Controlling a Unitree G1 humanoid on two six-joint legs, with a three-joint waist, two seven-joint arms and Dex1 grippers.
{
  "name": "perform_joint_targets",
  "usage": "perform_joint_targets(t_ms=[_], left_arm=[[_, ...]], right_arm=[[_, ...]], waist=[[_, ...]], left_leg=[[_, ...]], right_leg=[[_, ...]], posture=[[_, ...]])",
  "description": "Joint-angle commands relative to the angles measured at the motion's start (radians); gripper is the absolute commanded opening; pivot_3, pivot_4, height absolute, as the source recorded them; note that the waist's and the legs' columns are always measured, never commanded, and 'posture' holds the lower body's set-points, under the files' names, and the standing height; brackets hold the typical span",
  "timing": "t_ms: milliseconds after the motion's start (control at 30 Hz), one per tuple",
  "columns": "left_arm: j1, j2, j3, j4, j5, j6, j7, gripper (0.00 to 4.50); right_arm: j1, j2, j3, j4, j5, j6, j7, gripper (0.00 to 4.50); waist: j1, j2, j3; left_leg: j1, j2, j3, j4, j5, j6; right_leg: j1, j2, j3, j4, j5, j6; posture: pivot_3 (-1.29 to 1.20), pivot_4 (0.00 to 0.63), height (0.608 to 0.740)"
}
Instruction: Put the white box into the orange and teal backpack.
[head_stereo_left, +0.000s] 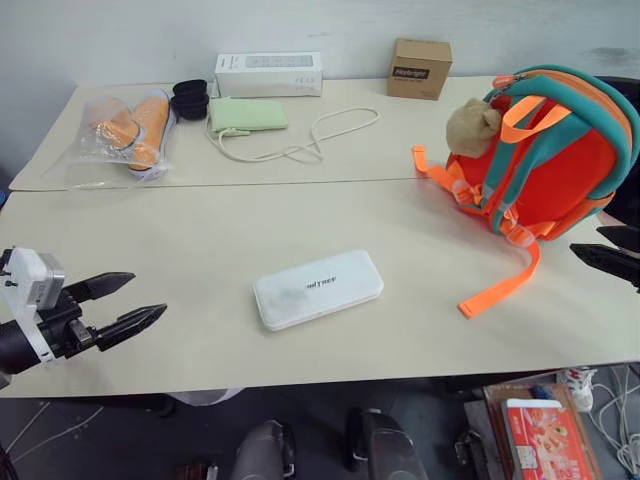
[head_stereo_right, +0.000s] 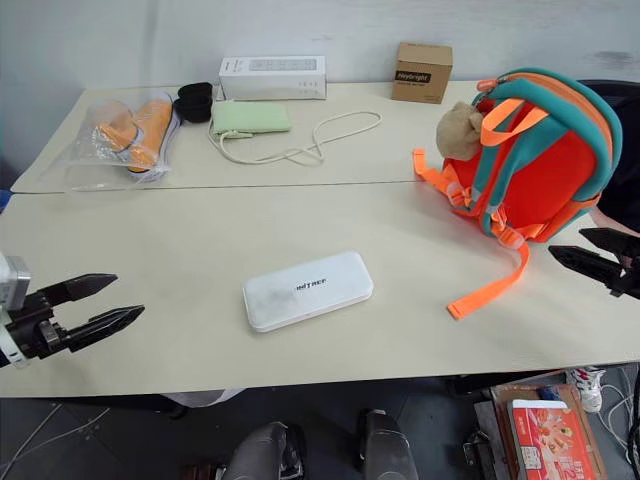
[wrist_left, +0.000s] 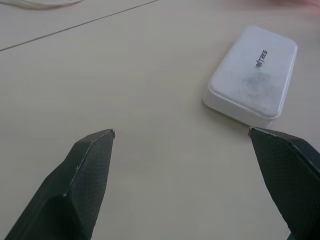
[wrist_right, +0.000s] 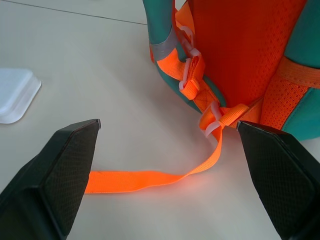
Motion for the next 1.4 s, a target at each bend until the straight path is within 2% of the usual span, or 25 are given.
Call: perform_joint_targets(t_ms=[33,467,500,567,633,667,800,967,1000,1067,1100,1200,1400], left_arm=[[0.010,0.008,0.026,-0.027,0.004,-0.014,0.018,4.50],[0.004,0.005,-0.020,-0.043,0.008,-0.003,0.063,4.50],[-0.001,0.005,-0.023,-0.043,0.005,-0.003,0.064,4.50],[-0.007,0.008,-0.032,-0.043,0.004,-0.003,0.064,4.50],[-0.010,0.011,-0.040,-0.042,0.006,-0.005,0.063,4.50],[-0.011,0.012,-0.043,-0.042,0.007,-0.006,0.063,4.50],[-0.020,0.017,-0.058,-0.040,0.010,-0.008,0.065,4.50],[-0.034,0.022,-0.091,-0.050,0.009,-0.009,0.062,4.50],[-0.034,0.022,-0.102,-0.054,0.007,-0.010,0.058,4.50],[-0.035,0.023,-0.126,-0.062,0.009,-0.012,0.050,4.12],[-0.028,0.028,-0.155,-0.069,0.016,-0.017,0.034,3.89],[-0.023,0.051,-0.270,-0.069,0.080,-0.064,0.000,2.96],[-0.111,0.058,-0.479,-0.024,0.185,-0.131,-0.013,0.97]], right_arm=[[-0.021,0.005,-0.005,0.005,-0.004,-0.027,-0.001,4.49],[-0.010,0.013,0.002,0.012,-0.059,-0.125,-0.028,4.49],[-0.007,0.014,0.000,0.012,-0.059,-0.127,-0.027,4.49],[0.003,0.014,-0.003,0.012,-0.057,-0.125,-0.024,4.49],[0.005,0.012,-0.005,0.018,-0.054,-0.111,-0.028,4.49],[0.003,0.010,-0.008,0.022,-0.054,-0.108,-0.033,4.49],[0.007,0.007,-0.009,0.023,-0.056,-0.108,-0.035,4.49],[0.054,0.016,0.017,-0.057,-0.071,-0.117,-0.039,4.49],[0.067,0.023,0.026,-0.093,-0.069,-0.114,-0.038,4.31],[0.084,0.035,0.044,-0.159,-0.062,-0.094,-0.040,3.87],[0.094,0.046,0.064,-0.208,-0.061,-0.087,-0.042,3.52],[0.080,0.093,0.151,-0.334,-0.074,-0.063,-0.080,2.46],[0.003,0.192,0.340,-0.408,-0.139,-0.079,-0.125,0.28]], waist=[[-0.001,0.000,0.000],[0.000,0.000,0.000],[-0.008,0.006,0.002],[-0.027,0.011,0.004],[-0.033,0.016,0.007],[-0.022,0.016,0.009],[0.031,0.019,0.011],[0.050,0.019,0.011],[0.050,0.019,0.011],[0.050,0.019,0.011],[0.049,0.019,0.011],[0.042,0.019,0.011],[0.045,0.019,0.011]], left_leg=[[0.000,0.000,0.000,0.000,0.000,0.000],[0.000,0.000,0.000,0.000,0.000,-0.001],[-0.001,-0.001,-0.002,-0.001,0.000,0.000],[0.001,-0.014,-0.038,-0.009,0.008,0.006],[-0.001,-0.030,-0.068,-0.020,0.021,0.010],[-0.001,-0.037,-0.080,-0.020,0.027,0.010],[-0.003,-0.035,-0.072,-0.014,0.025,0.007],[-0.003,-0.034,-0.069,-0.015,0.021,0.006],[-0.003,-0.034,-0.067,-0.015,0.022,0.004],[-0.002,-0.033,-0.065,-0.016,0.024,0.005],[-0.002,-0.032,-0.064,-0.016,0.024,0.006],[0.000,-0.032,-0.061,-0.016,0.023,0.004],[-0.003,-0.032,-0.057,-0.016,0.021,0.001]], right_leg=[[0.000,0.000,0.000,0.000,0.000,0.000],[-0.001,0.000,0.000,0.001,0.000,-0.001],[0.002,-0.001,-0.001,0.001,0.000,0.000],[0.028,-0.015,-0.038,-0.012,0.000,0.002],[0.045,-0.030,-0.068,-0.018,0.000,0.007],[0.048,-0.037,-0.081,-0.018,-0.001,0.010],[0.043,-0.036,-0.070,-0.015,-0.001,0.011],[0.041,-0.035,-0.065,-0.016,-0.001,0.011],[0.040,-0.035,-0.065,-0.016,-0.001,0.011],[0.039,-0.034,-0.064,-0.016,-0.002,0.011],[0.039,-0.034,-0.063,-0.016,-0.002,0.011],[0.039,-0.034,-0.060,-0.016,-0.001,0.011],[0.032,-0.034,-0.056,-0.012,-0.001,0.011]], posture=[[0.00,0.150,0.740],[0.00,0.150,0.740],[0.00,0.150,0.740],[0.00,0.150,0.740],[0.00,0.150,0.740],[0.00,0.150,0.740],[0.00,0.150,0.740],[0.00,0.150,0.740],[0.00,0.150,0.740],[0.00,0.150,0.740],[0.00,0.150,0.740],[0.00,0.150,0.740],[0.00,0.150,0.740]])
